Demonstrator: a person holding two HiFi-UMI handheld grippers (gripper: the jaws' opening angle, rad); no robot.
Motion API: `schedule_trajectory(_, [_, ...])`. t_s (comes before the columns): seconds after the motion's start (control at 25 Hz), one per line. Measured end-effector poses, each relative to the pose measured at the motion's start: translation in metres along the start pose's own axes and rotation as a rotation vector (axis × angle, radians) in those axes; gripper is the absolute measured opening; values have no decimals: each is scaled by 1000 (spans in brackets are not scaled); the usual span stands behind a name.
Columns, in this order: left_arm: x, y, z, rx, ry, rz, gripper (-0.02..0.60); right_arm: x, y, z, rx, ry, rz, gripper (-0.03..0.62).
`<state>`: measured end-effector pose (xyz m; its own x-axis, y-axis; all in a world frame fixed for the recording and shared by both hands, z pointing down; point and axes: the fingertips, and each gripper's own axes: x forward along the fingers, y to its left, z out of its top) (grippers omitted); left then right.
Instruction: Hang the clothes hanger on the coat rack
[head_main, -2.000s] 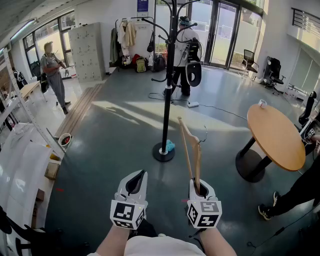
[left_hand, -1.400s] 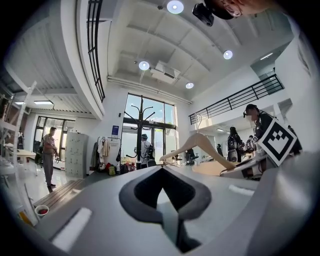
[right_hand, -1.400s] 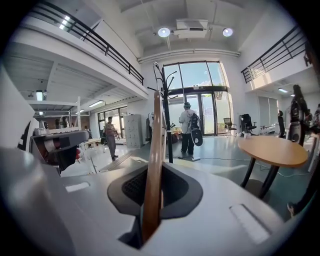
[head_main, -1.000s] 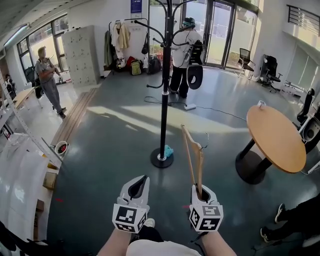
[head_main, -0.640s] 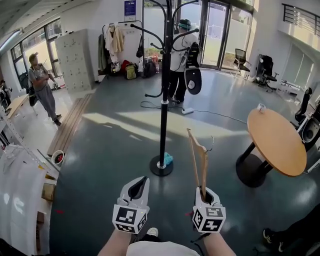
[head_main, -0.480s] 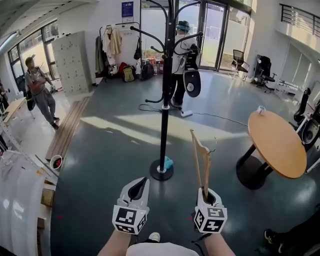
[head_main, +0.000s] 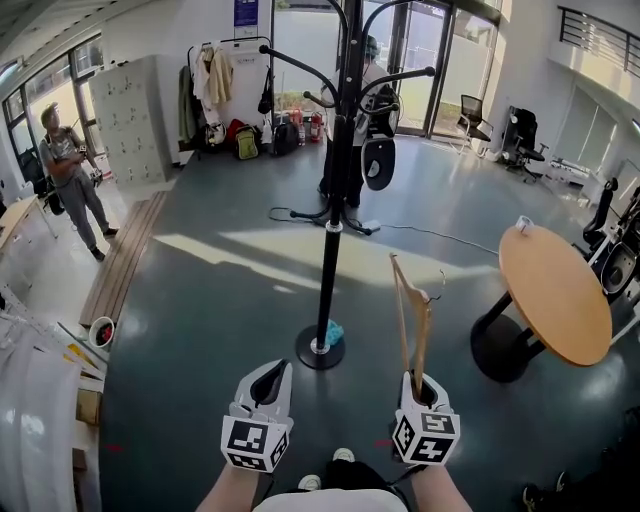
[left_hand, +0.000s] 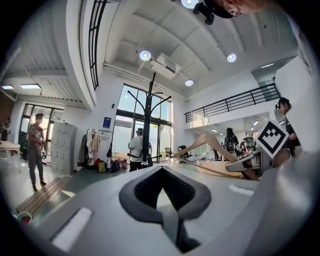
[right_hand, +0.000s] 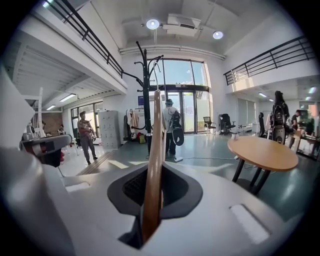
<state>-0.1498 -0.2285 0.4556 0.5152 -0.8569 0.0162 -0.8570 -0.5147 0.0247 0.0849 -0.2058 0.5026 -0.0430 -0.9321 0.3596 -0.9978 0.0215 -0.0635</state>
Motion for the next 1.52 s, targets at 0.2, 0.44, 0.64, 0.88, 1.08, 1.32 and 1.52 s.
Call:
schedule_trajectory(0.2, [38, 17, 2, -3, -3, 29, 0, 44, -11, 13, 0, 8, 12, 54])
schedule_trajectory(0.44, [100, 19, 9, -2, -20, 47, 0, 103, -37, 38, -4, -11, 61, 54])
schedule_trajectory(0.64, [151, 11, 21, 22, -39, 84, 0, 148, -70, 59, -5, -22, 97, 54])
schedule_trajectory(0.88, [201, 3, 31, 50, -49, 115, 0, 195, -96, 96, -27, -49, 148, 54])
schedule_trajectory(1.08, [224, 11, 31, 57, -48, 135, 0, 224, -97, 126, -61, -72, 180, 54])
schedule_trajectory(1.32, [249, 30, 42, 78, -50, 149, 0, 252, -95, 165, -52, -106, 199, 54])
schedule_trajectory(1.52, [271, 52, 50, 74, -60, 140, 0, 276, -83, 196, -71, -122, 201, 54])
